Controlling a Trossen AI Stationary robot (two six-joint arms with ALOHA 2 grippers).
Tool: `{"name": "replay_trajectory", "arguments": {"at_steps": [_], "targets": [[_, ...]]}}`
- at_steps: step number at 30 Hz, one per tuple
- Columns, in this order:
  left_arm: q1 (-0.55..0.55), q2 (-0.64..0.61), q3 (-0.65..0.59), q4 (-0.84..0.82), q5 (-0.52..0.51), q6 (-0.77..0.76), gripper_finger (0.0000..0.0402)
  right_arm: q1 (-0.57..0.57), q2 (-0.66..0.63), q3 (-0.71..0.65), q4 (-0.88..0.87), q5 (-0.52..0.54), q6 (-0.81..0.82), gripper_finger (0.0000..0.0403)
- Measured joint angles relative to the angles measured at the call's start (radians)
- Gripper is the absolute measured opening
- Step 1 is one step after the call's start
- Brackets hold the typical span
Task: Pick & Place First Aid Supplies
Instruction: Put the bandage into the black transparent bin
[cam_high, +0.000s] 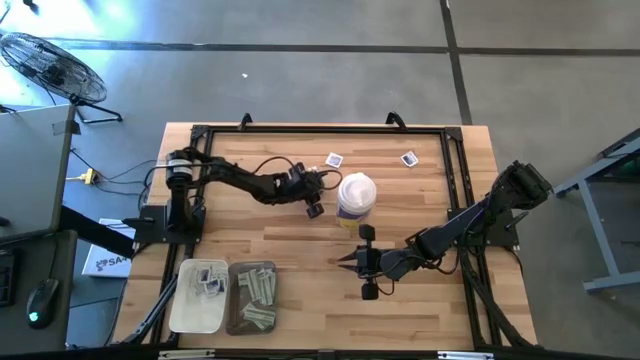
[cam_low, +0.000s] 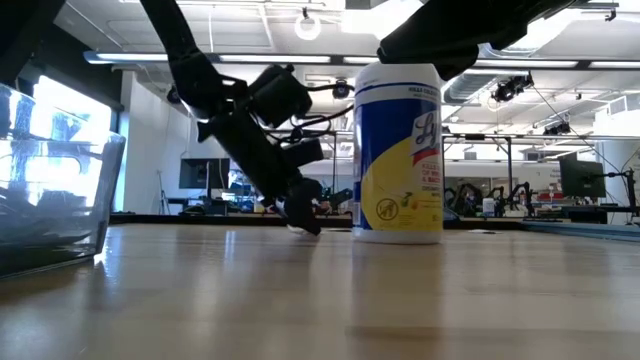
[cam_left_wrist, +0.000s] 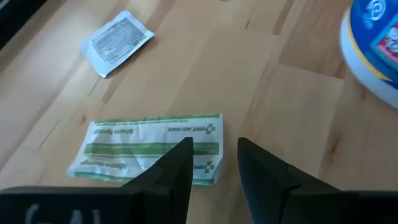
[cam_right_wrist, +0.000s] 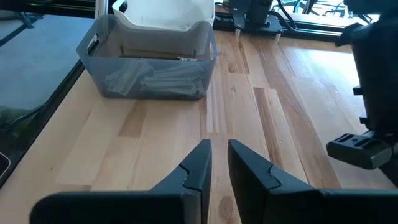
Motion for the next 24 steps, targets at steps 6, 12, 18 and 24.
{"name": "replay_trajectory", "arguments": {"at_steps": [6,12,18,24], "targets": [[-0.001,0.009,0.000,0.009,-0.027,0.001,0.0121,0.000,0.000,0.000,0.000,0.004,0.001,0.0048],[0.004,0.011,0.000,0.008,-0.006,-0.023,0.0063,0.000,0.000,0.000,0.000,0.003,0.001,0.0046],[0.027,0.012,0.000,0.006,0.031,-0.052,0.0009,0.000,0.000,0.000,0.000,0.001,0.002,0.0048],[0.028,0.012,0.000,0.005,0.039,-0.059,0.0003,0.000,0.000,0.000,0.000,0.000,0.001,0.0047]]}}
